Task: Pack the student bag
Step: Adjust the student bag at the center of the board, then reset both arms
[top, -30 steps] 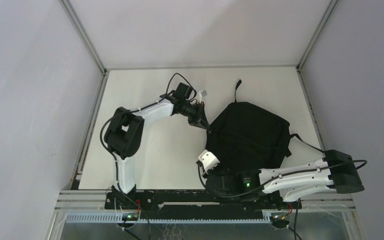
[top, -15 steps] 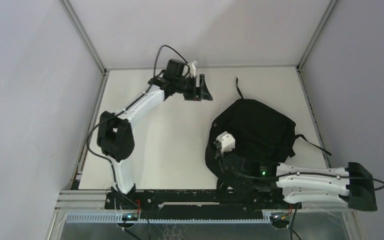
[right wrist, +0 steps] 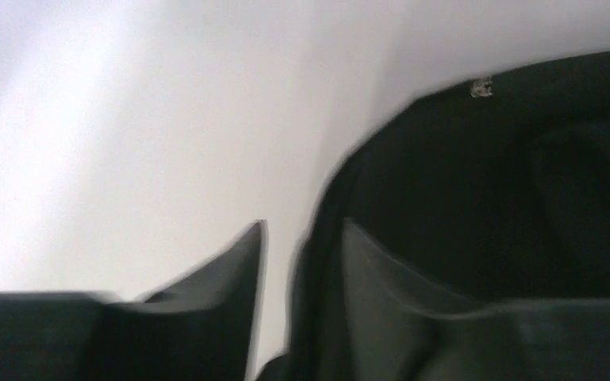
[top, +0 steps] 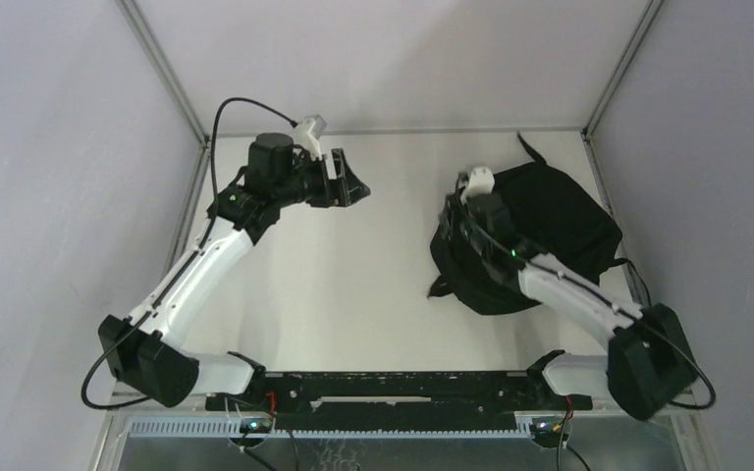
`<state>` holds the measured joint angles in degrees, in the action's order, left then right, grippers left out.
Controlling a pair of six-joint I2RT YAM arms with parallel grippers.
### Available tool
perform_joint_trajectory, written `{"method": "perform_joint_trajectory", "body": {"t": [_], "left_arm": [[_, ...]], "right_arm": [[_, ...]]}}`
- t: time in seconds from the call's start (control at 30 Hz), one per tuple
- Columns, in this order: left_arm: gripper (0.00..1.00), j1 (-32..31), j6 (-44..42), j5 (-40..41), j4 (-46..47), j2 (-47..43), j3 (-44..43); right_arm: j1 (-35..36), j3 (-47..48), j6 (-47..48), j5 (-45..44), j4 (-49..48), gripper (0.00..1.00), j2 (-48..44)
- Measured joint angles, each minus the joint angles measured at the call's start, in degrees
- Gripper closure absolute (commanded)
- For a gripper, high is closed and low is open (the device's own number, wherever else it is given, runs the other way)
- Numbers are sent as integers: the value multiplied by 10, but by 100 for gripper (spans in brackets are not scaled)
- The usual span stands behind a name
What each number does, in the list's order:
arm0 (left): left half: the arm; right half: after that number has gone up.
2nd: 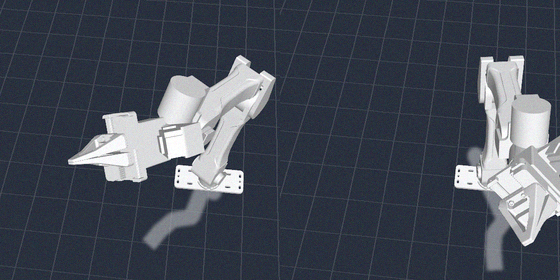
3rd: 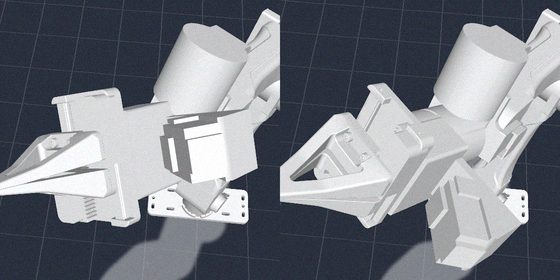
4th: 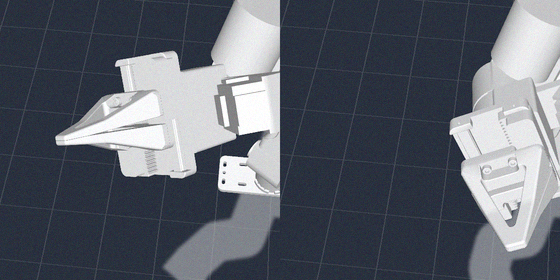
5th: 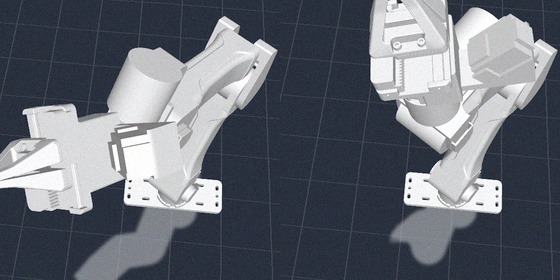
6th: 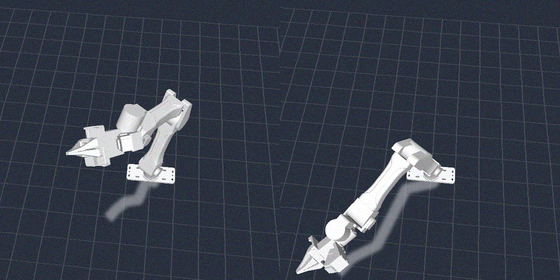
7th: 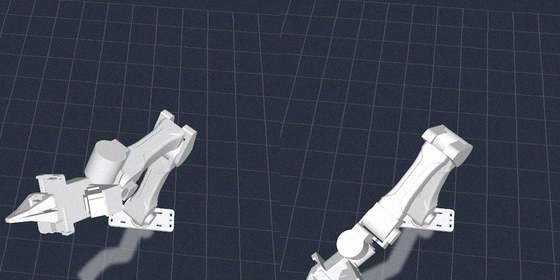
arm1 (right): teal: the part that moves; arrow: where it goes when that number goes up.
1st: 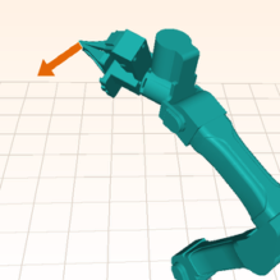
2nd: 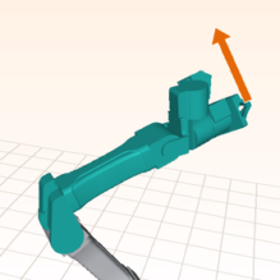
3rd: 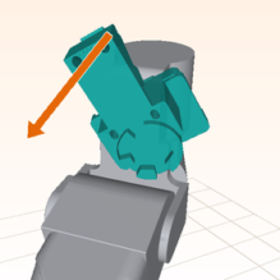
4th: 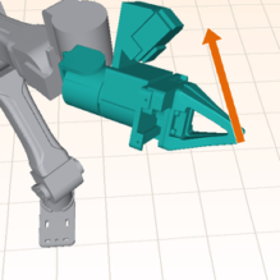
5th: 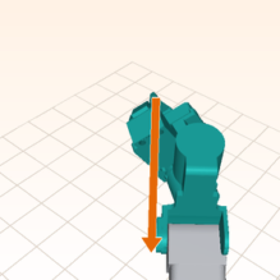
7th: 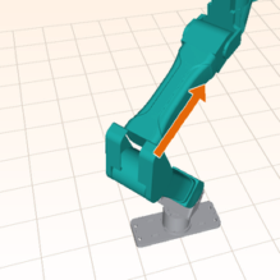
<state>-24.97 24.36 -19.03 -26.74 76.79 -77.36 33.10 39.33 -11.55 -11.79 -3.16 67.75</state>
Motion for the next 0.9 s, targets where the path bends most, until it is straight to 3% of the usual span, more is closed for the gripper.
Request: {"method": "perform_joint_trajectory", "body": {"t": [0.03, 0.1, 0.13, 0.33, 0.57, 0.73, 0.9], "left_arm": [[20, 0, 0, 5, -1, -8, 9], [19, 0, -5, 19, -7, -21, 28], [17, 0, -8, 35, -11, -28, 39], [0, 0, -25, 158, -30, -108, 113], [0, 4, -7, 290, -39, -212, 153], [0, 5, 35, 384, -70, -205, 158], [2, 6, 41, 399, -78, -202, 181]], "right_arm": [[-11, 34, 3, 7, 9, 30, 26], [-25, 112, 6, 24, 21, 3, 68], [-28, 145, 5, 33, 21, 1, 75], [-22, 190, -32, 52, 53, 0, -21], [-24, 185, -75, 9, 199, 0, -207], [-29, 96, -100, -60, 280, 0, -316], [-34, -1, -138, -103, 354, 0, -400]]}}
